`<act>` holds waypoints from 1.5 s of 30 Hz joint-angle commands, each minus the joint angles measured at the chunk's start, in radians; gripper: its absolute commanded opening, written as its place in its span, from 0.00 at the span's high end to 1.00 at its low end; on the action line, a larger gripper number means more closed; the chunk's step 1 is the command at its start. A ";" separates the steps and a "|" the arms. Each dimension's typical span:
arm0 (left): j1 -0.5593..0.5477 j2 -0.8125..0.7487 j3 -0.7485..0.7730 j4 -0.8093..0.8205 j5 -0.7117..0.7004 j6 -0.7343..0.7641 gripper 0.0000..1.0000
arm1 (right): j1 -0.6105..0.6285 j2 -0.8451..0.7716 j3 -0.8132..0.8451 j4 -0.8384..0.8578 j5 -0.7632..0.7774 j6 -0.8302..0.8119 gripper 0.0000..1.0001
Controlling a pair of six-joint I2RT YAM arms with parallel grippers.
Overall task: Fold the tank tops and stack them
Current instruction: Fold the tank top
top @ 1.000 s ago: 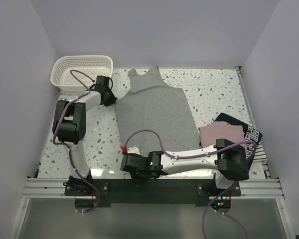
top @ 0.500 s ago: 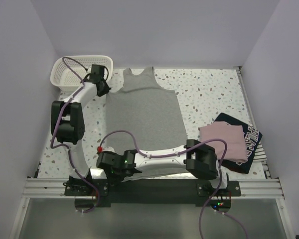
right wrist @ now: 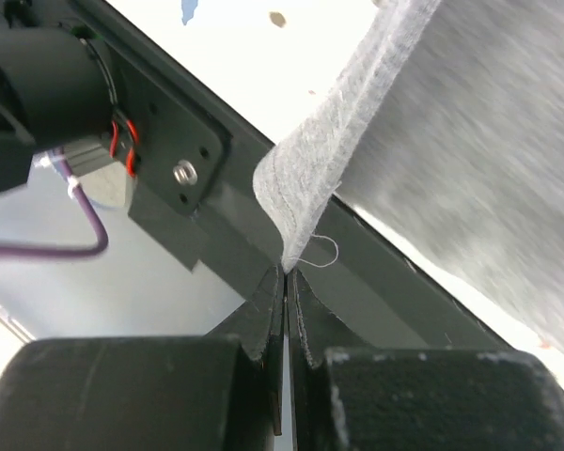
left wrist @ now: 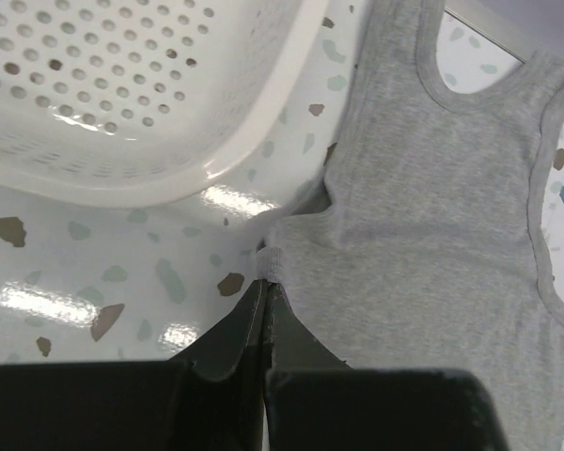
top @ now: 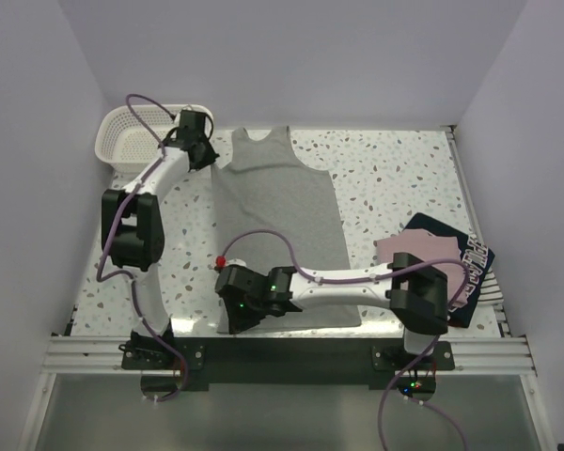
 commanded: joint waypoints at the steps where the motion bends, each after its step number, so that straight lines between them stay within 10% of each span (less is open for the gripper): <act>1: -0.036 0.027 0.065 0.012 0.020 -0.018 1.00 | -0.010 -0.127 -0.077 0.056 0.011 0.038 1.00; 19: -0.194 0.171 0.198 -0.005 0.010 -0.048 1.00 | -0.037 -0.387 -0.431 0.068 0.117 0.132 1.00; 45: -0.268 0.229 0.215 0.033 0.046 -0.004 0.90 | -0.001 -0.356 -0.575 0.127 0.174 0.195 0.95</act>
